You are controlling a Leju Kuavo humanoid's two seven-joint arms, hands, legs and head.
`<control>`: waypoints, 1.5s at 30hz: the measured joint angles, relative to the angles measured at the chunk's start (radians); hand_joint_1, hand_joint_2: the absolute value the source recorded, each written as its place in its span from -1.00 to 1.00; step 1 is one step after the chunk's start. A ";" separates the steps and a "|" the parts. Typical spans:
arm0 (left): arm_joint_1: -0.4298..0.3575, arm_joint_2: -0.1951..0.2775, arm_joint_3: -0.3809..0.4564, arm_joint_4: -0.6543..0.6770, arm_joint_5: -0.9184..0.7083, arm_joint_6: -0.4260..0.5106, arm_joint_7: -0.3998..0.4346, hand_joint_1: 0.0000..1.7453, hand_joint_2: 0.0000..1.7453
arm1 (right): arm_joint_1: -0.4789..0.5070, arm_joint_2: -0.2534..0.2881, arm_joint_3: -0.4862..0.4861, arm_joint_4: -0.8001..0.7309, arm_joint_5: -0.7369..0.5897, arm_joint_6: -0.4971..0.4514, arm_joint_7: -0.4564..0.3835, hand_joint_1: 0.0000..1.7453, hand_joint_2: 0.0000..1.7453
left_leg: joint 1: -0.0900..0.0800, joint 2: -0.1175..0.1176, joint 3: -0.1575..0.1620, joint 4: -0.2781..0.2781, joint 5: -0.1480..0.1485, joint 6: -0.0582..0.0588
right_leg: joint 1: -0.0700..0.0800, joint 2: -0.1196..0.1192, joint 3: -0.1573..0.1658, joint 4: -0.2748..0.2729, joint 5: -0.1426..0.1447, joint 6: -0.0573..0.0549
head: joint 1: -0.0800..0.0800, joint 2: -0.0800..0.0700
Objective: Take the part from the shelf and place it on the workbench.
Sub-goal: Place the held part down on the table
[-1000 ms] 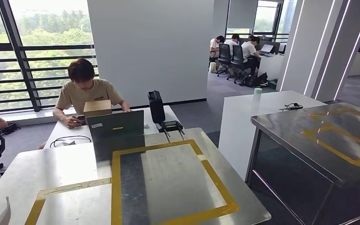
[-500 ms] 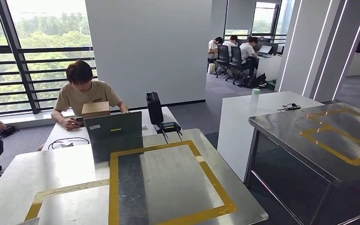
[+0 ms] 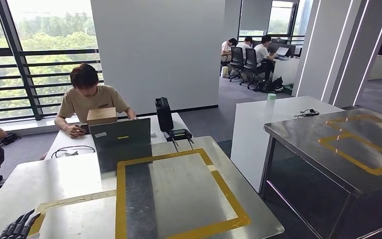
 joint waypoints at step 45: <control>0.138 -0.056 -0.123 -0.159 -0.186 0.050 0.200 -1.00 -1.00 | 0.021 0.001 0.000 0.000 -0.018 0.004 0.002 -1.00 -1.00 | -0.018 0.000 -0.098 0.073 0.013 -0.032 | 0.011 0.017 0.026 -0.003 -0.002 -0.059 | -0.003 0.000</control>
